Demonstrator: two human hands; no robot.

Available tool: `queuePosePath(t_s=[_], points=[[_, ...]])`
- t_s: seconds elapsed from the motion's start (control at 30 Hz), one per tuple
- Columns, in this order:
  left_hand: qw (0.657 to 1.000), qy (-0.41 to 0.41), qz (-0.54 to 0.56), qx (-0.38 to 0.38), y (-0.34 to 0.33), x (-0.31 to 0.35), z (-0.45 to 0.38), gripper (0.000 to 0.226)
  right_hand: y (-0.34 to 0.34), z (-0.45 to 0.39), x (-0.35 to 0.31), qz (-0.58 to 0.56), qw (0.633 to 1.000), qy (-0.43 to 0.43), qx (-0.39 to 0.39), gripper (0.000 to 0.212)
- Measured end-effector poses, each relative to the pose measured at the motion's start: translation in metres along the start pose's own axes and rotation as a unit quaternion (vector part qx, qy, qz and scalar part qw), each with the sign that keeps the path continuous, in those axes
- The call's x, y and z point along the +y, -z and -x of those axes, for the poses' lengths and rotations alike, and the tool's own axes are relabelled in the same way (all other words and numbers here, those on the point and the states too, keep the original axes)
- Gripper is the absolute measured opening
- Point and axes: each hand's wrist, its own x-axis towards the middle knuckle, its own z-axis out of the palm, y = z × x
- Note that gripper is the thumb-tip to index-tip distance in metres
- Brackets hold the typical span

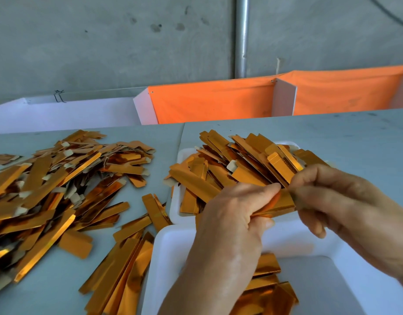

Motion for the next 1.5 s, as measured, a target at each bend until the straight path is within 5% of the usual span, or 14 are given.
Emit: queuePosePath(t_s=[0.1, 0.27, 0.7, 0.87, 1.03, 1.5], points=[[1.000, 0.004, 0.011, 0.005, 0.0013, -0.0009, 0.0004, 0.054, 0.0038, -0.0018, 0.0011, -0.140, 0.989, -0.036, -0.032, 0.027], [1.000, 0.015, 0.023, 0.003, 0.0013, -0.0031, 0.0007, 0.055, 0.0005, -0.0035, 0.0047, -0.190, 0.977, -0.086, -0.045, 0.061], [1.000, -0.006, -0.002, -0.009, 0.0022, -0.0009, 0.0002, 0.055, 0.0017, -0.0019, -0.0016, -0.139, 0.984, -0.101, -0.039, 0.058], [0.999, 0.027, 0.015, -0.014, 0.0016, -0.0016, 0.0015, 0.057, -0.0004, -0.0013, -0.0042, -0.130, 0.985, -0.105, -0.037, 0.022], [0.997, 0.046, 0.059, -0.018, 0.0035, -0.0009, 0.0008, 0.042, -0.0011, -0.0014, -0.0043, -0.138, 0.985, -0.104, -0.028, 0.011], [1.000, 0.016, 0.006, -0.018, 0.0077, 0.0031, 0.0020, 0.037, -0.0057, -0.0026, -0.0001, -0.102, 0.990, -0.096, -0.003, 0.017]])
